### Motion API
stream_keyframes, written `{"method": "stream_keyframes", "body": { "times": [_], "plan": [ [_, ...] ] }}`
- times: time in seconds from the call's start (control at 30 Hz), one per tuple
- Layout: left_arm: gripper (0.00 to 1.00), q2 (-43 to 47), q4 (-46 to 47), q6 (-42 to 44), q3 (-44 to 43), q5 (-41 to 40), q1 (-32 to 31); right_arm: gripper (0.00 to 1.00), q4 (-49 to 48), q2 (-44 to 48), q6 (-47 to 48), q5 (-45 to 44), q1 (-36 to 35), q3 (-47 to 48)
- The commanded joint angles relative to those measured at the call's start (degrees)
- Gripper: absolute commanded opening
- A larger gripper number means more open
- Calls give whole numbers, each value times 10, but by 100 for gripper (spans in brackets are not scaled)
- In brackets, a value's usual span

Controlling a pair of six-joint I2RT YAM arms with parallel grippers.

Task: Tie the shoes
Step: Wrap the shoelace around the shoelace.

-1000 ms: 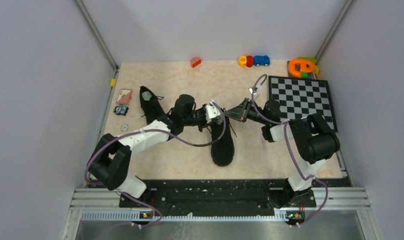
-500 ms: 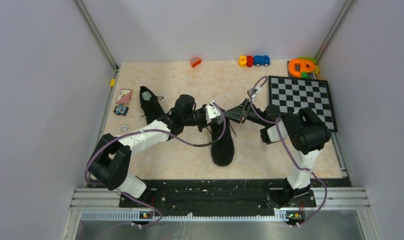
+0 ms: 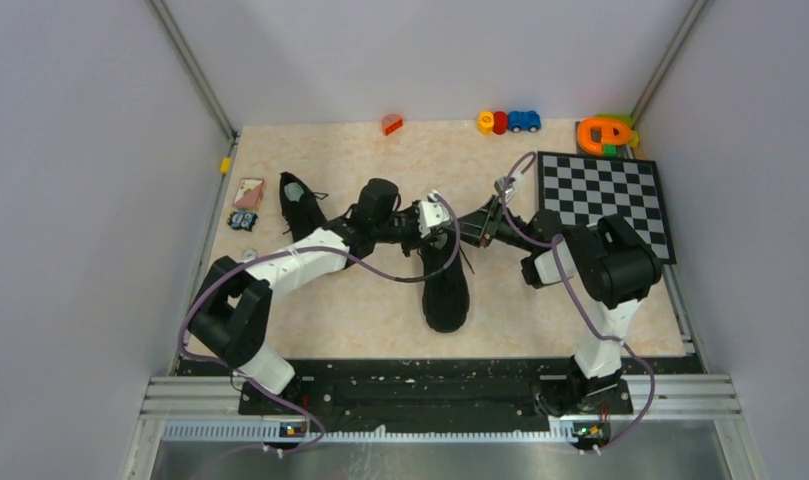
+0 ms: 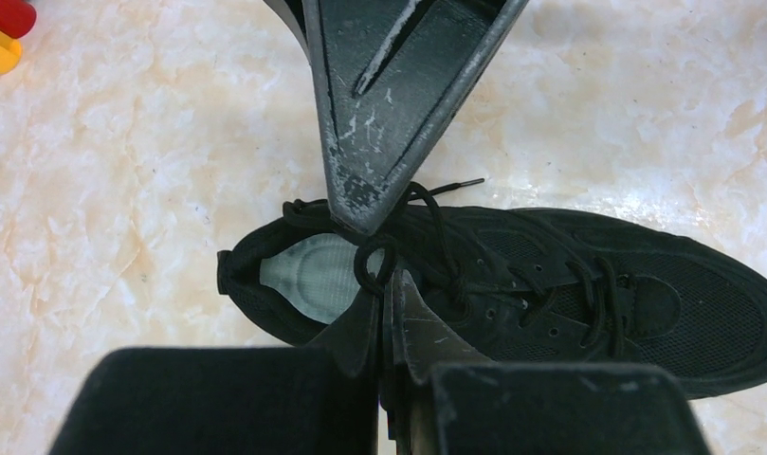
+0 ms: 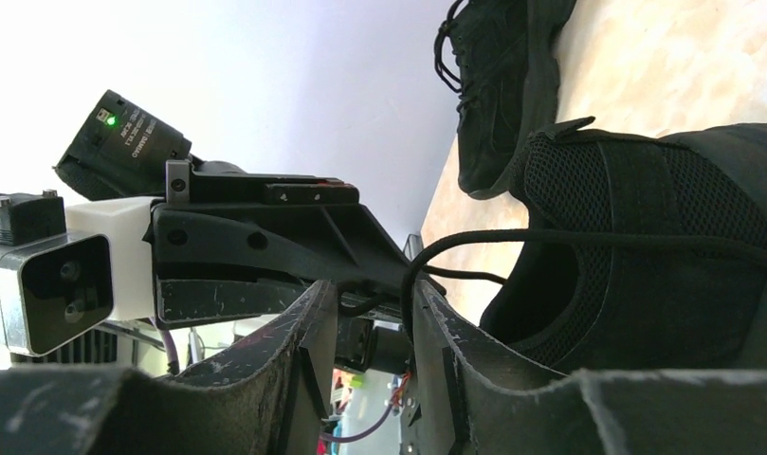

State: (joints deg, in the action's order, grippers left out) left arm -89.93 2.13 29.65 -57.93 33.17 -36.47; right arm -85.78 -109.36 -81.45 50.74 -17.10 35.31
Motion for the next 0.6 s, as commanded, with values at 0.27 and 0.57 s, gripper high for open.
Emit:
{"method": "stream_keyframes", "body": {
  "times": [0.27,0.57],
  "plan": [
    [0,-29,-42,-18,-56,7,2,40,-126,-15,-25,4,5,10],
    [0,-33,-33,-23,-66,24,1,39,-88,-5,-3,7,4,12]
  ]
}}
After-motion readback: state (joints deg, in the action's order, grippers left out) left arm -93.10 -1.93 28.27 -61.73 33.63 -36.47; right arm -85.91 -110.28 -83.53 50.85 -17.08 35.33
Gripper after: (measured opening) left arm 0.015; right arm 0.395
